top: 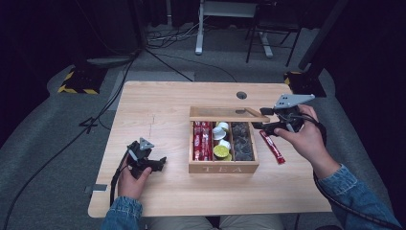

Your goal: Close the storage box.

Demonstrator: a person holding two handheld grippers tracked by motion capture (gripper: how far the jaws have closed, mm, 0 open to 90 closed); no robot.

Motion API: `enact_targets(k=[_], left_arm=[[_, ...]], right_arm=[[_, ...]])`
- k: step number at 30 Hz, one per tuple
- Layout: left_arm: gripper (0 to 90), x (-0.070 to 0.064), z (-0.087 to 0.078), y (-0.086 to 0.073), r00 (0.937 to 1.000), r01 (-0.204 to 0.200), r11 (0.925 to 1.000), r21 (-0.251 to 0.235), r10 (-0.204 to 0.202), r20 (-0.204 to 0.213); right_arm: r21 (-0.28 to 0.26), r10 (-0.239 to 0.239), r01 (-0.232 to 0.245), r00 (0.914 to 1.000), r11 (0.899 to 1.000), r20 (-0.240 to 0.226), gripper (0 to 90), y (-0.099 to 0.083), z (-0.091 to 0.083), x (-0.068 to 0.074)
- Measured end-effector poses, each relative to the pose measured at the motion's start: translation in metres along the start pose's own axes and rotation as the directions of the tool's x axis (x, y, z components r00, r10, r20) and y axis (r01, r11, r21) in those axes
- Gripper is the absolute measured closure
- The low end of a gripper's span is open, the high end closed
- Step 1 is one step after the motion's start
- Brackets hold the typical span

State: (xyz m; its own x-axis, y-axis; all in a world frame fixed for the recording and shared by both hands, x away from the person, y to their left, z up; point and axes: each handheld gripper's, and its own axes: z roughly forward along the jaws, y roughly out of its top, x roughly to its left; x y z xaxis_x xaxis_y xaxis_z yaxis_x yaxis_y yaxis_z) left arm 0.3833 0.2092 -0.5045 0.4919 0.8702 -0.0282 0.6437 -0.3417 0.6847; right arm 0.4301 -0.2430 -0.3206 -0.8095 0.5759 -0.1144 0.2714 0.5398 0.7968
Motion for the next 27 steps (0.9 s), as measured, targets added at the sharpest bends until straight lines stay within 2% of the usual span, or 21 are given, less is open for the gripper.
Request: enact_targets(k=[5, 11, 21, 27], left_arm=[[9.9, 0.000, 0.000, 0.000, 1.0000, -0.002, 1.0000, 0.002, 0.002, -0.001], [9.9, 0.000, 0.000, 0.000, 1.0000, -0.002, 1.0000, 0.002, 0.002, -0.001], [9.9, 0.000, 0.000, 0.000, 1.0000, -0.002, 1.0000, 0.002, 0.002, -0.001], [9.9, 0.000, 0.000, 0.000, 1.0000, -0.002, 1.0000, 0.001, 0.002, -0.001]], right_arm=[[0.019, -0.043, 0.043, 0.9990, 0.999, 0.012, 35.1, -0.008, 0.000, 0.011], [0.035, -0.078, 0.078, 0.9969, 0.996, -0.002, 31.2, -0.019, 0.003, 0.022], [0.067, -0.146, 0.145, 0.9893, 0.987, 0.006, 26.8, -0.037, 0.010, 0.035], [0.076, -0.170, 0.169, 0.9853, 0.983, 0.014, 25.1, -0.044, 0.014, 0.040]])
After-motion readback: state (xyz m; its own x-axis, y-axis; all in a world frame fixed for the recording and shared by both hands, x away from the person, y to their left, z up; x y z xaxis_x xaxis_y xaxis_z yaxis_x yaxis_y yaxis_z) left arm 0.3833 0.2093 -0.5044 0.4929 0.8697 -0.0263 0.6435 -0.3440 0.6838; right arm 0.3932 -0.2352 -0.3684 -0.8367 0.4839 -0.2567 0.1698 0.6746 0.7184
